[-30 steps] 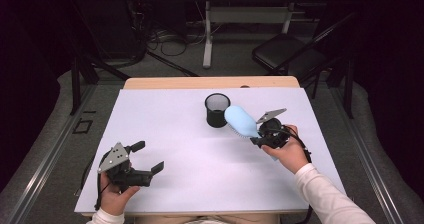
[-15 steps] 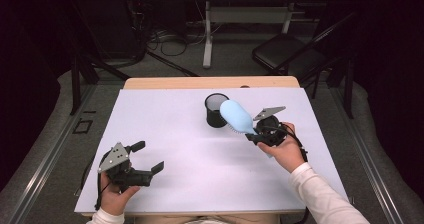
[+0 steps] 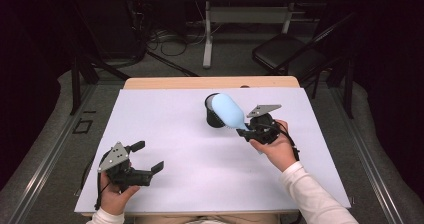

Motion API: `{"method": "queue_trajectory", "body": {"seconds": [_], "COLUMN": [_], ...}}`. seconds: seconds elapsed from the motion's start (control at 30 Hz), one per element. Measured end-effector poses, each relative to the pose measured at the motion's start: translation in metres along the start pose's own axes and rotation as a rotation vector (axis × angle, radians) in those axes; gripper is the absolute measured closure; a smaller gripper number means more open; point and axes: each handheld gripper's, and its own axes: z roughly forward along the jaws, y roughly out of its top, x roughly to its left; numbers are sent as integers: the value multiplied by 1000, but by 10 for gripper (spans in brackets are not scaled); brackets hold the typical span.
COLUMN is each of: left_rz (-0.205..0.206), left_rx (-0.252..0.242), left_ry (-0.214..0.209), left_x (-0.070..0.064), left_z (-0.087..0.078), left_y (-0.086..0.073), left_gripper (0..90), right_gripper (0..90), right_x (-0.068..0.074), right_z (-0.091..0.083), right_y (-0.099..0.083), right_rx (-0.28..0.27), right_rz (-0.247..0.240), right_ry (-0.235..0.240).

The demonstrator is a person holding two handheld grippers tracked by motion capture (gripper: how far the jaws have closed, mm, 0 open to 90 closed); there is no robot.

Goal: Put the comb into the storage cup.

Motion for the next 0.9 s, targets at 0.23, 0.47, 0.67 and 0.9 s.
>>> {"method": "queue_trajectory", "body": {"seconds": [0.23,0.47,0.67,0.9], "left_rz": [-3,-7,-9,-12], "left_rx": [5,3,5,2], "left_ry": [-2,5,7,16], "left_x": [1,2,2,4], "left_z": [1,1,0,0], "left_y": [0,-1,-1,-1], "left_gripper": [9,9,9,9], "right_gripper": [696,696,696,696], "right_x": [7,13,17,22], "right_z": [5,10,11,11], "right_y": [10,19,26,31], "right_rx": [-50,-103,-132,-181], "right_rz": [-7,1,0,4], "right_ry": [9,31,36,46]}}
